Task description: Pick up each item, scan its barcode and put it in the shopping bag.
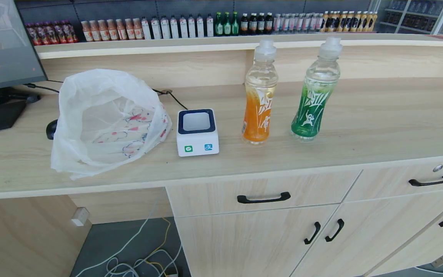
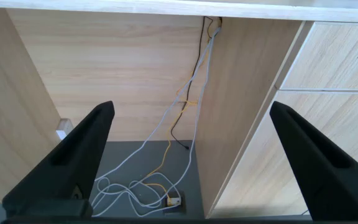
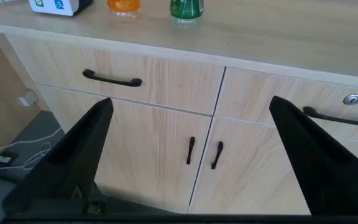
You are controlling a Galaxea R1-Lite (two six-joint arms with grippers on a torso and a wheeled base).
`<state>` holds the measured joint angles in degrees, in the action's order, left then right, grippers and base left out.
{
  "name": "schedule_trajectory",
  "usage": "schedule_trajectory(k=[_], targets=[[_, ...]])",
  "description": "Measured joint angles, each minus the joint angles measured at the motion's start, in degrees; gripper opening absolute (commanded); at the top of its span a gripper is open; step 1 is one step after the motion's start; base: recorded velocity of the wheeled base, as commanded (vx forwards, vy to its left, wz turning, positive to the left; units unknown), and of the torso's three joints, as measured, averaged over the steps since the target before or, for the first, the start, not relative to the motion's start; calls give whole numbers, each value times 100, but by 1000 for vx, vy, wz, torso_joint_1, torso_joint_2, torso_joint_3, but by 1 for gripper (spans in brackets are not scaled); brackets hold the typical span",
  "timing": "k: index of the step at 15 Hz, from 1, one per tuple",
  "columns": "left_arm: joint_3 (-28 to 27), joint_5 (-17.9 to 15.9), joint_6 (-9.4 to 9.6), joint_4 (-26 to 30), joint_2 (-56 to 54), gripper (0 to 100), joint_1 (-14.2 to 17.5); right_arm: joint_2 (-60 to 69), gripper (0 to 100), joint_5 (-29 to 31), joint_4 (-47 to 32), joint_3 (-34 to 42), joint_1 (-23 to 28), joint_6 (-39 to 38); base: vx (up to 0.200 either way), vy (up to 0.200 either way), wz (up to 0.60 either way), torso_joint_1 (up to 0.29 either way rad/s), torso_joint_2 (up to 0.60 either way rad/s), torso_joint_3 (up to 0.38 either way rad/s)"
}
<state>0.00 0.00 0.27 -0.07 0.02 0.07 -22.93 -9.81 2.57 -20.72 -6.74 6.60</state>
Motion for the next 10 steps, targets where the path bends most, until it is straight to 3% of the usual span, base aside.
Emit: schedule_trajectory(k=[4,10], targets=[[0,0,-2,0,0,100,0,-669,100,5,156,-396,-739,374,0,0,0,0,0,0],[0,0,-2,0,0,100,0,-1860,100,22,1245,-463,-1506,774,0,0,0,0,0,0]])
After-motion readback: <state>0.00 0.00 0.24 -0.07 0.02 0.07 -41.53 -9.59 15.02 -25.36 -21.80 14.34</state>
